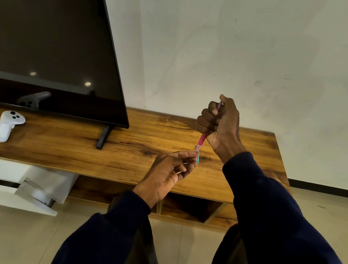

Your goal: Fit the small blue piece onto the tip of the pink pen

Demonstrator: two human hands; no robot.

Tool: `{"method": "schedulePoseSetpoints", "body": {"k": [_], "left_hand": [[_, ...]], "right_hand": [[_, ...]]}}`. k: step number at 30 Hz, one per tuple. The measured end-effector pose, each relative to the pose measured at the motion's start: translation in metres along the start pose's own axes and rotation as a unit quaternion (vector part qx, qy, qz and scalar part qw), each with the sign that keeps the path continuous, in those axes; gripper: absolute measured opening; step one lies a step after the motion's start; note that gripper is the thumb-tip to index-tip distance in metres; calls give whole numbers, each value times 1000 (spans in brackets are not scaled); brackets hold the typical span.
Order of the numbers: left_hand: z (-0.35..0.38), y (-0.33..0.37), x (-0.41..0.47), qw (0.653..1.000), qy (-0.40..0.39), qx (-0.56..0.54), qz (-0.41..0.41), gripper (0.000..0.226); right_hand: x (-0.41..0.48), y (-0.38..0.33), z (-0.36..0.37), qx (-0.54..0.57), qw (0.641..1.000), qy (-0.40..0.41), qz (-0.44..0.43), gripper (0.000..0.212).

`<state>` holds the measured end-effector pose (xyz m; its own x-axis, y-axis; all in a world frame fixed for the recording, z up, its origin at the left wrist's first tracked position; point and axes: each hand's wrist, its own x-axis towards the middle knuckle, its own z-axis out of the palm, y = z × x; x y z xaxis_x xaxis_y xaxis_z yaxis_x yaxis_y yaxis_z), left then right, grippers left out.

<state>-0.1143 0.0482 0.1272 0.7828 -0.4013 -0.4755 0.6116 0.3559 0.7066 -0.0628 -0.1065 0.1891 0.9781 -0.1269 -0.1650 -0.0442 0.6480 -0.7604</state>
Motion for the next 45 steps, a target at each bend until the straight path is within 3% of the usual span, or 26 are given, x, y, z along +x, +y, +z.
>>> {"method": "schedulePoseSetpoints", "body": {"k": [45], "left_hand": [[-2, -3, 6, 1000, 7, -22, -10, 53]], "right_hand": [[-7, 0, 12, -47, 999, 22, -1, 51]]}}
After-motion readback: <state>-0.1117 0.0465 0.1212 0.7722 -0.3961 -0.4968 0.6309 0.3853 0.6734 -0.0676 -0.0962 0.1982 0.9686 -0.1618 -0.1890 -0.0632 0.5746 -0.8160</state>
